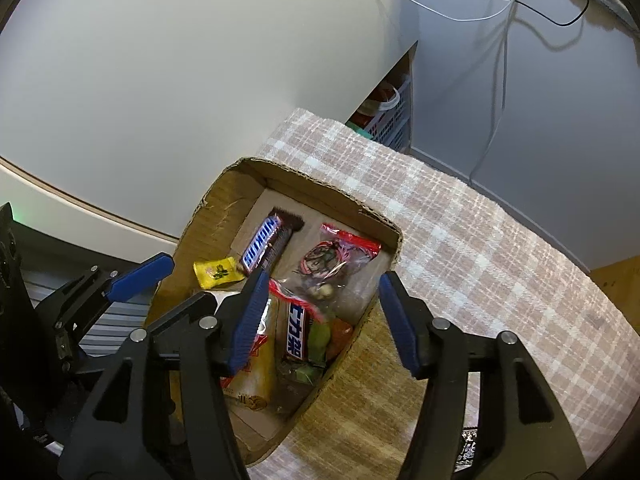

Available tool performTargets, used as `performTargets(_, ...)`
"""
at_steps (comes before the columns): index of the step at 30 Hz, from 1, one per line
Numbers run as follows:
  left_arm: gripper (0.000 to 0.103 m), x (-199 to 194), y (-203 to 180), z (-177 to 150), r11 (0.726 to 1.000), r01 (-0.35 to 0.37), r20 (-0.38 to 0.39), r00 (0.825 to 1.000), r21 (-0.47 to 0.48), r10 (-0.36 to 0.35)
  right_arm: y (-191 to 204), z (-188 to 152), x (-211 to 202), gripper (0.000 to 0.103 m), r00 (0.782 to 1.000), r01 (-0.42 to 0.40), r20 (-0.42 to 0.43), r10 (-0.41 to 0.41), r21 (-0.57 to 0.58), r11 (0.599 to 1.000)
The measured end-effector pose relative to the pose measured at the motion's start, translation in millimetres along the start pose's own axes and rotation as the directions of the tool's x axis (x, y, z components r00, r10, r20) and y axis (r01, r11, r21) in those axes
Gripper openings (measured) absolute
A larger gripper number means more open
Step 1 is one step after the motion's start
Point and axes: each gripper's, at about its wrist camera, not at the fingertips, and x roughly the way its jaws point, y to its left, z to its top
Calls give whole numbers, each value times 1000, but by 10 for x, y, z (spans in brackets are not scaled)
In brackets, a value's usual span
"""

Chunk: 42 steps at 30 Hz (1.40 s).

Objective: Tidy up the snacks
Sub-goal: 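Carry the red candy and Snickers bar into the box and release both, then grasp the teal candy with the right tool while the left tool grasps the black wrapped candy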

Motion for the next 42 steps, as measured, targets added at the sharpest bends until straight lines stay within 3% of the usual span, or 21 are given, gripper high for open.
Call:
performTargets(11, 52, -158, -226, -53, 999, 40, 21, 999, 33, -41, -284, -194, -333, 60, 999, 26, 35, -27, 25, 999)
performTargets(17, 52, -216, -524, -133, 992, 101, 15, 995, 73, -102, -663, -484, -603, 60, 996, 75, 53, -78, 57, 996)
performTargets(23, 51, -167, -907, -329, 976, 172, -39, 985, 132, -168, -1117, -909, -774, 60, 993, 114, 21, -117, 119, 986)
performTargets(29, 45, 17, -1292, -577, 952, 247, -128, 965, 181, -227, -1441, -1240, -667, 60, 991, 129, -47, -122, 160, 979)
performTargets(35, 34, 299, -1607, -890, 924, 323, -256, 929, 206, -267, -1535, -1549, -469, 60, 986, 140, -108, -125, 137, 981)
performTargets(42, 27, 529, -1783, -1095, 908, 367, -350, 893, 203, -283, -1554, -1877, -287, 51, 974, 164, -168, -149, 78, 983)
